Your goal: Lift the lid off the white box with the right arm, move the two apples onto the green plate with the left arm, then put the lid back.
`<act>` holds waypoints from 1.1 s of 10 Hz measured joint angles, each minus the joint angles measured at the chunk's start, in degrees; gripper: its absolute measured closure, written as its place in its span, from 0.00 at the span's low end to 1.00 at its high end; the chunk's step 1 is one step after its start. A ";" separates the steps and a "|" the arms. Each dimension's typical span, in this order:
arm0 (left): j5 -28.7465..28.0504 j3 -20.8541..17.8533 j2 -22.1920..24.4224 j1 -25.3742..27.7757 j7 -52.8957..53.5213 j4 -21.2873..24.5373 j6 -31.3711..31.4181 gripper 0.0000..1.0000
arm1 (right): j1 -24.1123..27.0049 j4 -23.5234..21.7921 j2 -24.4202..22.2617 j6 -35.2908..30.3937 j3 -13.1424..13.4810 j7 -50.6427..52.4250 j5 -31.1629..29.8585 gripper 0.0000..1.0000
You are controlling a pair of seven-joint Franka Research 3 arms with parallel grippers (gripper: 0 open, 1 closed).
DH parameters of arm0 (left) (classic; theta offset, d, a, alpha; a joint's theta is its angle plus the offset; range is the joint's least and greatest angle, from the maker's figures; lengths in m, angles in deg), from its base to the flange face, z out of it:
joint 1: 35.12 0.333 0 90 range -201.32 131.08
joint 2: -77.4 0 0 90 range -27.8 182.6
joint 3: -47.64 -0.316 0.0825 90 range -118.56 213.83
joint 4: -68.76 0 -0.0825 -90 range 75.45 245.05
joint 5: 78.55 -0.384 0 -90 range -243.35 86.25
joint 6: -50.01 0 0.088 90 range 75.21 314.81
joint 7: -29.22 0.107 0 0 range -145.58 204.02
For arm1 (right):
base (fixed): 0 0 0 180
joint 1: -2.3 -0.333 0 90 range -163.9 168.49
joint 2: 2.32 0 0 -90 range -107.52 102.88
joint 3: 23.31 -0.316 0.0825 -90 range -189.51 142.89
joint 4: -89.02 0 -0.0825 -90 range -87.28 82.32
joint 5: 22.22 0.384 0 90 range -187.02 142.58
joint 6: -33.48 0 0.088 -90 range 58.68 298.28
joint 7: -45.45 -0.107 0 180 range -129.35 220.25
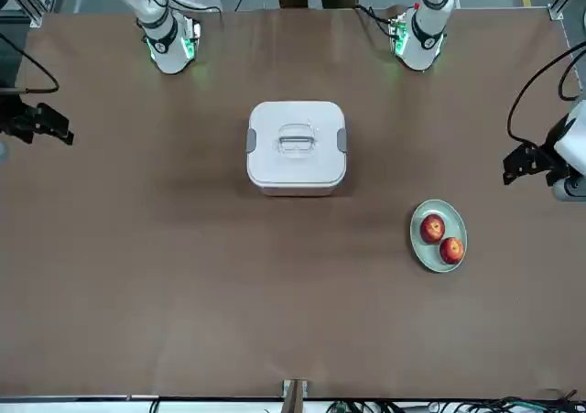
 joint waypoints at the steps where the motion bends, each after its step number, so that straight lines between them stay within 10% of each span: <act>1: 0.00 -0.01 0.00 0.00 0.00 0.00 0.00 0.00 | 0.00 0.00 0.00 0.00 0.05 0.00 0.00 0.00; 11: 0.00 -0.19 0.10 0.01 -0.06 -0.26 0.37 0.00 | 0.02 0.01 0.00 -0.07 0.99 0.00 0.00 0.00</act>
